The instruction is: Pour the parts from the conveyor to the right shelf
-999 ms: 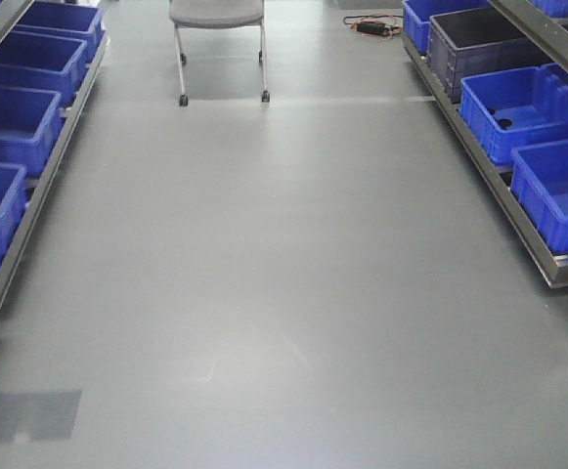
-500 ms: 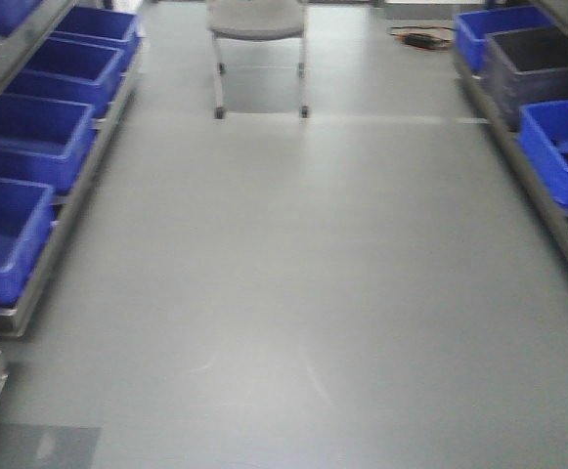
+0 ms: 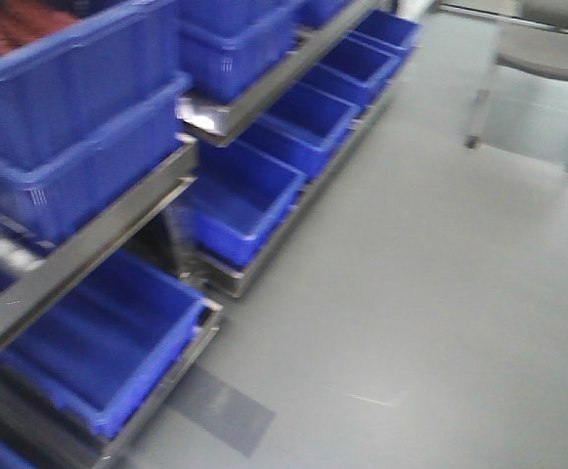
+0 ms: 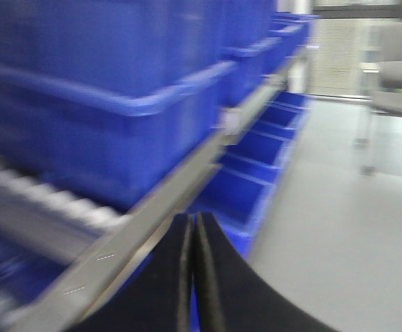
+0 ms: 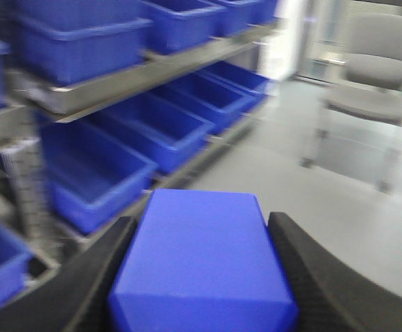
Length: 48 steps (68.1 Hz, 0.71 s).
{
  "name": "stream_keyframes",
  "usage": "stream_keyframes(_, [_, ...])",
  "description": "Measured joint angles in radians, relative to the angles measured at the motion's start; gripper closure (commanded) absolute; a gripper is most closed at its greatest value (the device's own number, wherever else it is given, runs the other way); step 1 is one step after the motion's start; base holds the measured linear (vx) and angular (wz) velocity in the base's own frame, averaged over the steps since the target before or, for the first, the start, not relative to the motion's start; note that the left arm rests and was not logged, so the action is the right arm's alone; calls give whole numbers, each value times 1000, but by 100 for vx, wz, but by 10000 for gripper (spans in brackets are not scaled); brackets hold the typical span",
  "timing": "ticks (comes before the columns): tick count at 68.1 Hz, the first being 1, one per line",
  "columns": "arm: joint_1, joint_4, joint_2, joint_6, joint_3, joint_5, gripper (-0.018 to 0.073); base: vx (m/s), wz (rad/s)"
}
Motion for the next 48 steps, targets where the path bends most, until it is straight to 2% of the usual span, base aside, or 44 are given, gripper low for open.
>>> stream_keyframes(48, [0,0,0,0,0,0,565,14,85])
